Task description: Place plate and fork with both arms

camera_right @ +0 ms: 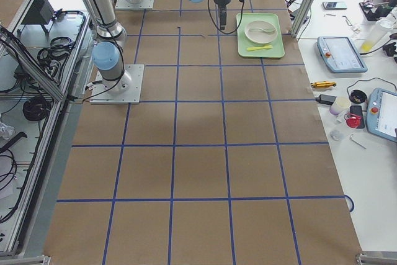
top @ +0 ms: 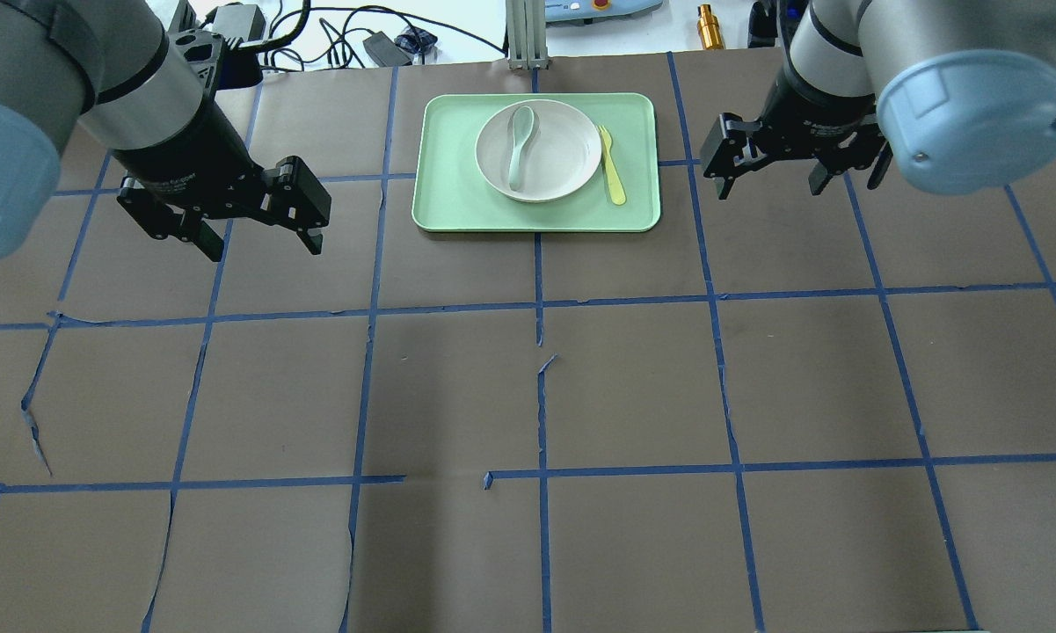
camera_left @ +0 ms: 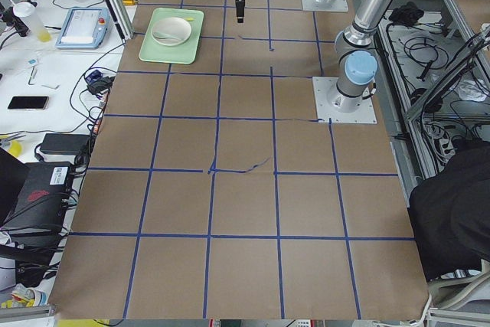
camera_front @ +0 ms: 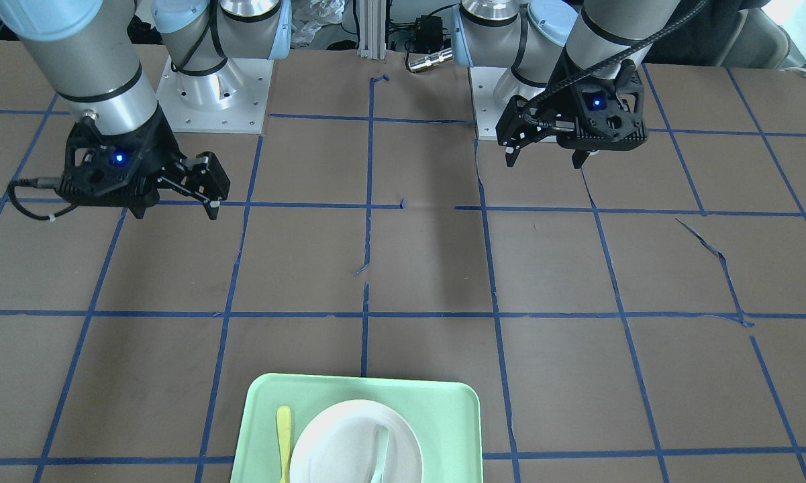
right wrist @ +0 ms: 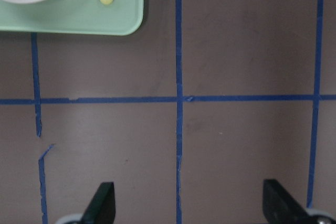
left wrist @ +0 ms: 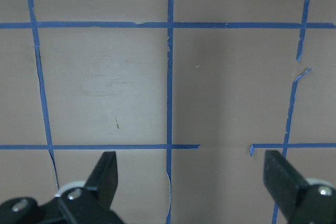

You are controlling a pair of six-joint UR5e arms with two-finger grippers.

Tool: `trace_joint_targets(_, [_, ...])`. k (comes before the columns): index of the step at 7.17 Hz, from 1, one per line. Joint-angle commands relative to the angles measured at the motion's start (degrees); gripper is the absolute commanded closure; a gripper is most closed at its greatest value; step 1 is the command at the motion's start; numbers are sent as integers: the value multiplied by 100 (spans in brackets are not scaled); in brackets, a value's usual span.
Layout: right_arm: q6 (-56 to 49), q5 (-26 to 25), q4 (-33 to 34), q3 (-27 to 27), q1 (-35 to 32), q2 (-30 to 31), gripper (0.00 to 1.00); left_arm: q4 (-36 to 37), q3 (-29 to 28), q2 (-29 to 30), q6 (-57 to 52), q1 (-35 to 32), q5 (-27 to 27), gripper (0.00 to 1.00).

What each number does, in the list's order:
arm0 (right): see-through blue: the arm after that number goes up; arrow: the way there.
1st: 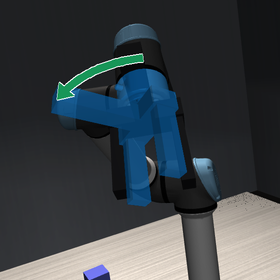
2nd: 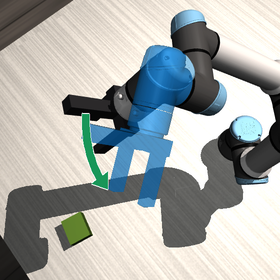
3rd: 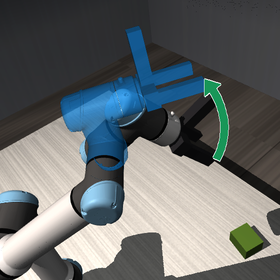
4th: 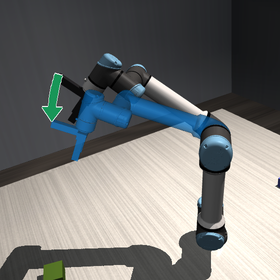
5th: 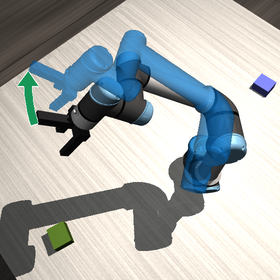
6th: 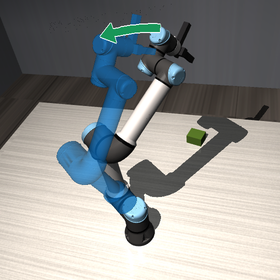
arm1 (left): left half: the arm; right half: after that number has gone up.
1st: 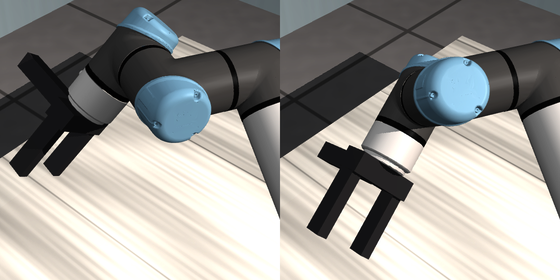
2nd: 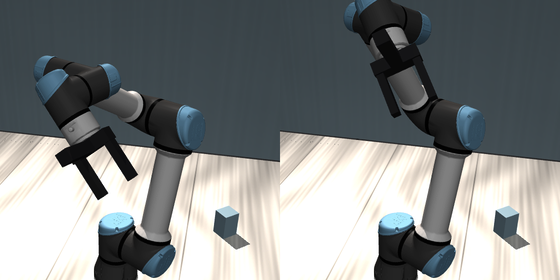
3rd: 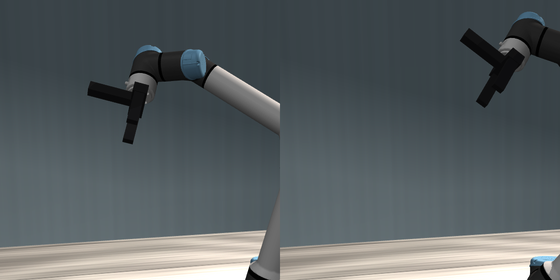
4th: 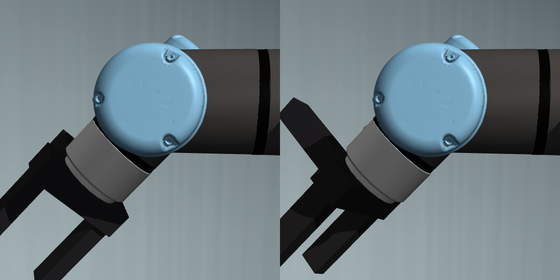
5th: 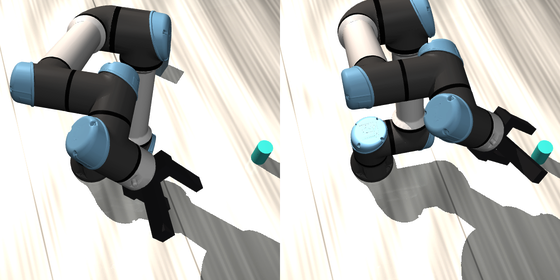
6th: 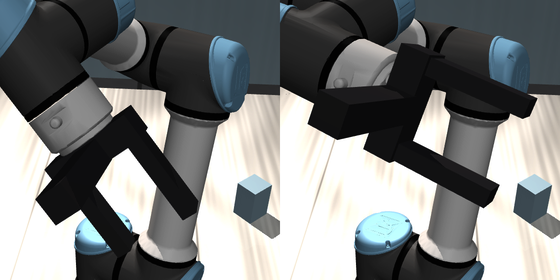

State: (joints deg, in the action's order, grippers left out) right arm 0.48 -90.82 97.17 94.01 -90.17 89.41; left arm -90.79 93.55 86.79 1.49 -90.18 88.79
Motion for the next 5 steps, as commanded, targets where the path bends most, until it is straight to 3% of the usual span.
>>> trace_joint_targets(1, [48, 2, -620, 29, 0, 560, 0, 0, -3, -5, 0, 0, 6, 0])
trace_joint_targets(5, [75, 21, -602, -85, 0, 455, 0, 0, -21, -22, 9, 0, 15, 0])
